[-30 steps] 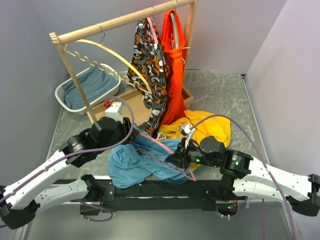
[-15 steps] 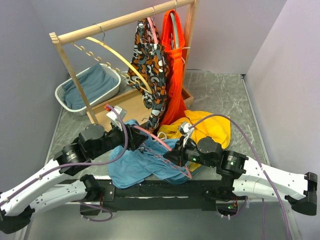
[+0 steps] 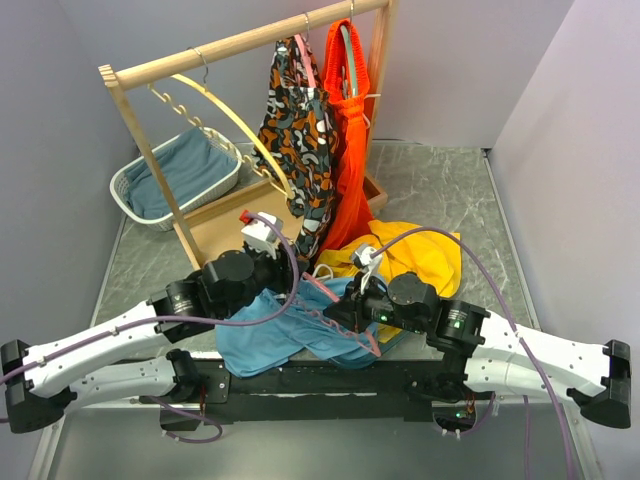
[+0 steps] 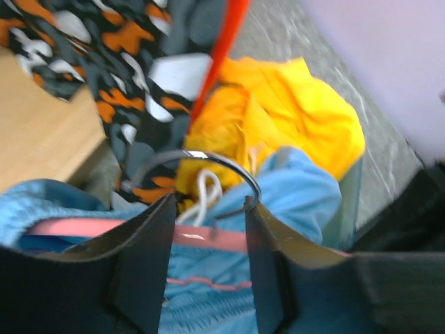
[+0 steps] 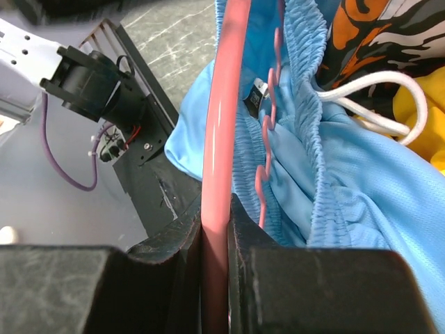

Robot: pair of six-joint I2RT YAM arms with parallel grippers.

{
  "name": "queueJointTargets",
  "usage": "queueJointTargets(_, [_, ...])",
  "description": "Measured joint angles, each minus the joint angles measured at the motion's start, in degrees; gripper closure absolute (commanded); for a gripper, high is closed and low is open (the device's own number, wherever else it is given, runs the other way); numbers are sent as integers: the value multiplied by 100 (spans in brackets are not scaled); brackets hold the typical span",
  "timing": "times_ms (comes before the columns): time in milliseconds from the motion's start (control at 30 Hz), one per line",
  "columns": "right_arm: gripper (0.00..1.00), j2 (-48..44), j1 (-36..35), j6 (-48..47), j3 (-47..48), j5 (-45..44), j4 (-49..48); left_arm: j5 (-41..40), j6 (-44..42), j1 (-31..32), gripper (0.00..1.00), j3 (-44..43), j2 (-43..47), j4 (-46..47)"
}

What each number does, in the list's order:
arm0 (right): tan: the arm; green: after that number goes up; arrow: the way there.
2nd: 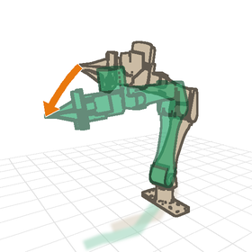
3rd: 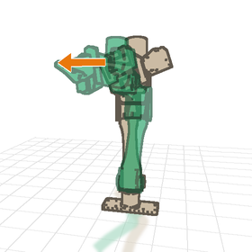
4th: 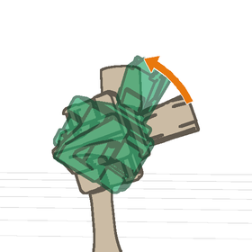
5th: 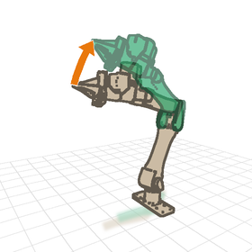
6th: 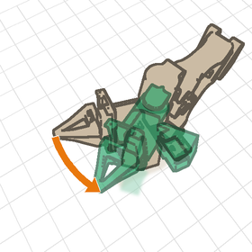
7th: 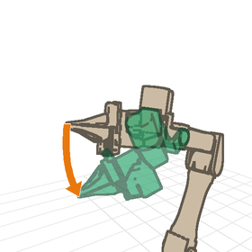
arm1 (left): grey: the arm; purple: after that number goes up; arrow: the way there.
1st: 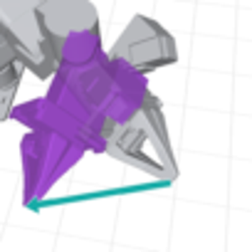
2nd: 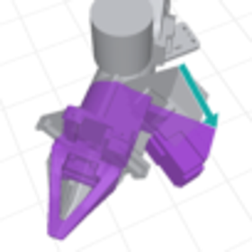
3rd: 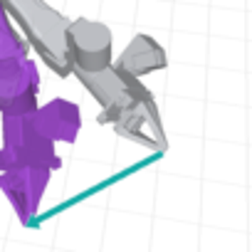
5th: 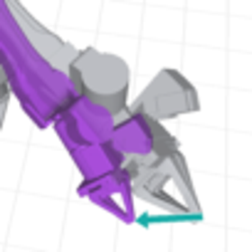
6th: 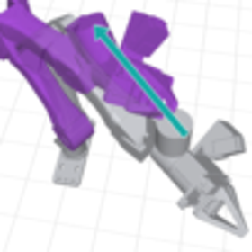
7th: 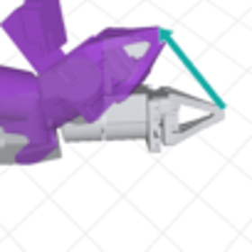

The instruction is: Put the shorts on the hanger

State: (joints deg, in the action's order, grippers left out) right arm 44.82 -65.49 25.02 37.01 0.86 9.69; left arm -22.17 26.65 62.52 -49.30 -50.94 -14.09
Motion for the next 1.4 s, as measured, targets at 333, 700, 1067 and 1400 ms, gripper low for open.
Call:
queueJointTargets(333, [100, 20, -26, -66, 17, -120, -57, -520, 103, 90, 70, 76, -149, 476])
queueJointTargets(700, [35, 39, -109, -13, 173, -306, 109, -938, -138, 129, 99, 601, -83, 732])
queueJointTargets(1067, [33, -614, -133, 933, 1108, -1781, 1296, -1510, -7, 149, 99, 997, 481, 1130])
queueJointTargets(1400, [46, -898, 525, 1781, 664, -1956, 2170, -1460, -216, 177, 99, 1368, 903, 1480])
